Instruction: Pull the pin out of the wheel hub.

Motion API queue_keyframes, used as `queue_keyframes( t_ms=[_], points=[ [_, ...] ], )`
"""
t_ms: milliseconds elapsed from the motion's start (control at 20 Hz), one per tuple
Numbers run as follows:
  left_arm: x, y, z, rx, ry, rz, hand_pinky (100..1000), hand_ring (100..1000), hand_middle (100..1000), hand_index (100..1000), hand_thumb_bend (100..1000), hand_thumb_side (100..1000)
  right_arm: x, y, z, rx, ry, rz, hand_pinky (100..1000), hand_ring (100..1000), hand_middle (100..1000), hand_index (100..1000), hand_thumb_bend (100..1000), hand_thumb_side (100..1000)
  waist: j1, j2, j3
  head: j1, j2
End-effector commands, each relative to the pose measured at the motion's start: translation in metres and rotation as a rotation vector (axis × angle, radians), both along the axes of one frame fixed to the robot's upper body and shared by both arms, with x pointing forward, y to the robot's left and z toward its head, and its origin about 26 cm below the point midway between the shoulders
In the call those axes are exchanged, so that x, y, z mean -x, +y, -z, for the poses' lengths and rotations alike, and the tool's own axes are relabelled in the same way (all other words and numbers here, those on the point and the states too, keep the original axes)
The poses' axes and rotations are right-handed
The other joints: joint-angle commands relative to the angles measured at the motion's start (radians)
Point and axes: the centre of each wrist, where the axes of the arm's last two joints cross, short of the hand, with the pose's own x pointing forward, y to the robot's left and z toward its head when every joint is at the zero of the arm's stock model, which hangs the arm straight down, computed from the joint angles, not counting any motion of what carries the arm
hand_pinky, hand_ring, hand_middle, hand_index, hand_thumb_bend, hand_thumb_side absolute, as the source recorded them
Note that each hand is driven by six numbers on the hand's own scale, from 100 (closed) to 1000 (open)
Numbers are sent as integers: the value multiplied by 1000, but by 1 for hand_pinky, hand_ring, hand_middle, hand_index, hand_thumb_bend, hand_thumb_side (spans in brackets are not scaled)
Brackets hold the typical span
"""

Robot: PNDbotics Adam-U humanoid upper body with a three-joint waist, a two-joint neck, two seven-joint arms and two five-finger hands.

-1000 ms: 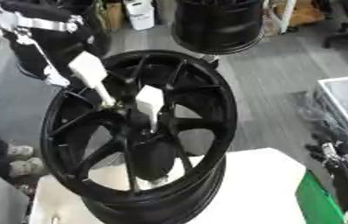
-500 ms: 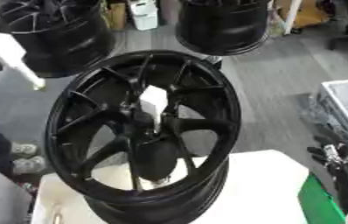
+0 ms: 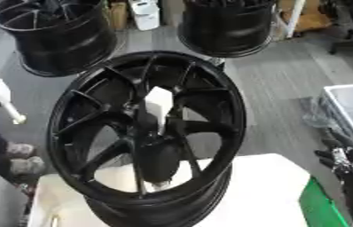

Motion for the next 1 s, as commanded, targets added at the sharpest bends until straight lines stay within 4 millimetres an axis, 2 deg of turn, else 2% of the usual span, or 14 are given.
queue_keyframes(
  t_ms=[50,100,200,300,400,600,750,950,1000],
  points=[
    [-1,10,7,16,-73,-90,730,699,767,874,687,497,-4,0,-6,1,-23,-6,871,812,877,1000,100,815,-2,-3,0,5,-2],
    [0,9,13,33,-91,-106,730,703,793,904,748,538,-4,0,-6,0,-23,-7,871,812,877,1000,100,817,-2,-3,0,6,-2],
    [0,6,20,70,-142,-131,727,703,810,914,777,566,-4,0,-6,-1,-21,-8,871,812,877,1000,100,818,-2,-2,2,6,-2],
    [1,-2,22,126,-224,-139,719,691,792,895,748,580,-4,1,-6,-2,-23,-9,871,812,877,1000,100,816,-2,-1,2,5,-2],
    [5,-13,20,202,-322,-135,706,670,755,861,662,605,-4,1,-6,-4,-26,-6,871,812,877,1000,100,816,-4,0,4,3,-2],
    [24,-51,10,440,-543,-107,696,649,717,826,599,609,-4,0,-7,-7,-29,2,871,812,877,1000,100,817,-6,6,14,0,-2],
    [47,-87,10,680,-666,-124,679,618,673,795,564,600,-5,1,-7,-10,-32,2,871,812,877,1000,100,819,-8,11,24,0,-2],
    [72,-126,31,958,-694,-235,672,601,649,778,560,608,-5,2,-8,-19,-38,7,871,812,876,1000,100,793,-18,17,38,-8,-2],
    [76,-134,39,1009,-682,-278,671,597,644,773,561,613,-6,3,-8,-21,-39,4,871,812,877,1000,100,818,-21,20,41,-7,-2]
  ],
)
